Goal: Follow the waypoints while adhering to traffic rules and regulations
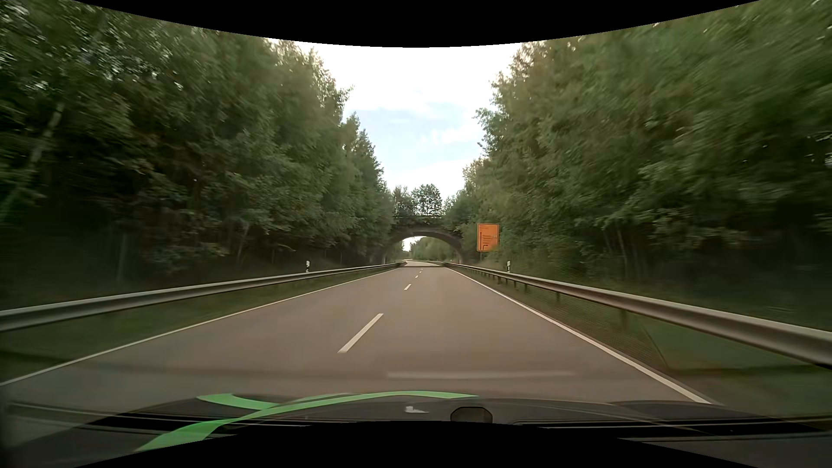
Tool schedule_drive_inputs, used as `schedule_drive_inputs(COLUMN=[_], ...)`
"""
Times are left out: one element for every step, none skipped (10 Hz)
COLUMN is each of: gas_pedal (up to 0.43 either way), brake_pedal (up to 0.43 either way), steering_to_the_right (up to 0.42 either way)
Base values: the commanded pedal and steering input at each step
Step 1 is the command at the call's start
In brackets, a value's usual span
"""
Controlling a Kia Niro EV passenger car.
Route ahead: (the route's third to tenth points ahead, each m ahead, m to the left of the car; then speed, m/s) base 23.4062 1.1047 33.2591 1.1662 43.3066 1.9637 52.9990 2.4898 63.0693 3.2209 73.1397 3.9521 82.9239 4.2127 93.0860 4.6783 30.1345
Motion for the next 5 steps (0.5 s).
schedule_drive_inputs(gas_pedal=[0.370, 0.370, 0.378, 0.378, 0.378], brake_pedal=[0.000, 0.000, 0.000, 0.000, 0.000], steering_to_the_right=[-0.004, -0.004, -0.004, -0.004, -0.004])
